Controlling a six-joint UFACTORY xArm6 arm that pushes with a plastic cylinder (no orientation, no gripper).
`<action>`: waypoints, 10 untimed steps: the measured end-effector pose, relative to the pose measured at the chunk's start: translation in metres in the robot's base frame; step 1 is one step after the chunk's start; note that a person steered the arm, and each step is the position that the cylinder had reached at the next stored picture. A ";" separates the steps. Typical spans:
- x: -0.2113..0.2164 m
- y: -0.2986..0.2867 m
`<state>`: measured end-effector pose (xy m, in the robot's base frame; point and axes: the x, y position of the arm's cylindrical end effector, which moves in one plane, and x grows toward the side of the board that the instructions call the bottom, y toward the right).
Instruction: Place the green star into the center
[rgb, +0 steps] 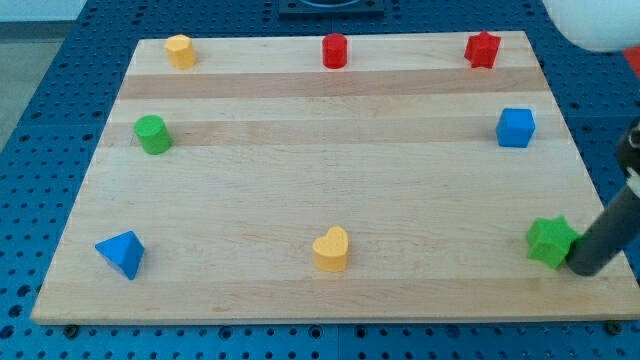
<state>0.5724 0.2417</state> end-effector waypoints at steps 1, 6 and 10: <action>-0.016 -0.039; -0.142 -0.059; -0.129 -0.085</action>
<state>0.4431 0.1566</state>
